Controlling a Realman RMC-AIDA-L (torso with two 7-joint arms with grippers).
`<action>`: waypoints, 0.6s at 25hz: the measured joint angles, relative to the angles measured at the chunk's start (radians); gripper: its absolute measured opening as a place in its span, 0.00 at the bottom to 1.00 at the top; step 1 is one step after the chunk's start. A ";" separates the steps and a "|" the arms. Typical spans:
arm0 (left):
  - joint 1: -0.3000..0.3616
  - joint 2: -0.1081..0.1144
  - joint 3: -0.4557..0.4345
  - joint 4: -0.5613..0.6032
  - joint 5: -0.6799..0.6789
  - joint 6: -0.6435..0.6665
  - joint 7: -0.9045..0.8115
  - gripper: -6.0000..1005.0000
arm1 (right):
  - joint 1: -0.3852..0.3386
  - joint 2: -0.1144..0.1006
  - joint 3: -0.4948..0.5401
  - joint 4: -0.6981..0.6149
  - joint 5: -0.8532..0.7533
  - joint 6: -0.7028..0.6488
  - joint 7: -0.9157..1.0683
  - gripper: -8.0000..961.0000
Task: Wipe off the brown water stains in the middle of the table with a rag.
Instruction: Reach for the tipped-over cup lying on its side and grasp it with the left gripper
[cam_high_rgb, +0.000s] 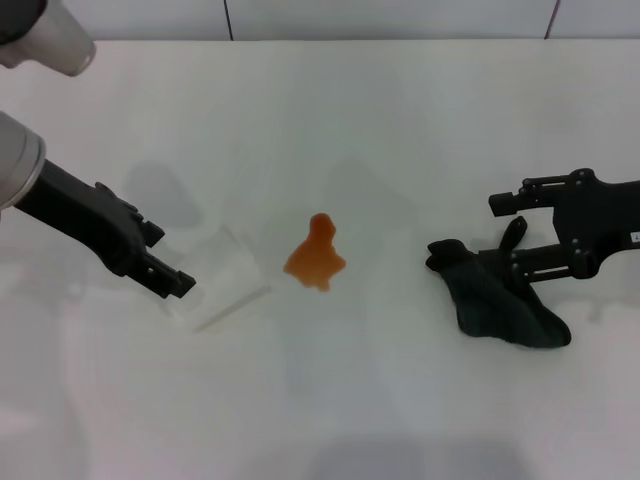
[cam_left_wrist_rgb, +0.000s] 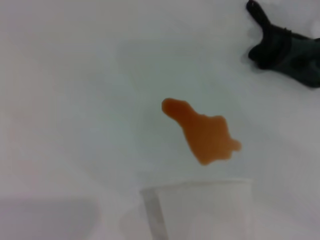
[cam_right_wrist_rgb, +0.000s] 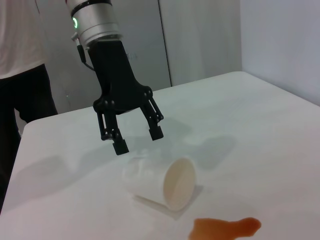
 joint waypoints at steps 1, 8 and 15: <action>-0.003 0.000 0.001 -0.001 0.007 -0.001 -0.001 0.87 | 0.000 0.001 0.000 0.000 0.000 0.000 0.000 0.77; -0.012 -0.002 0.023 -0.002 0.029 -0.027 -0.002 0.87 | 0.000 0.002 -0.003 0.004 0.000 0.003 0.000 0.77; -0.025 -0.005 0.038 -0.039 0.023 -0.060 0.003 0.87 | 0.002 0.003 -0.003 0.016 0.000 0.004 0.000 0.77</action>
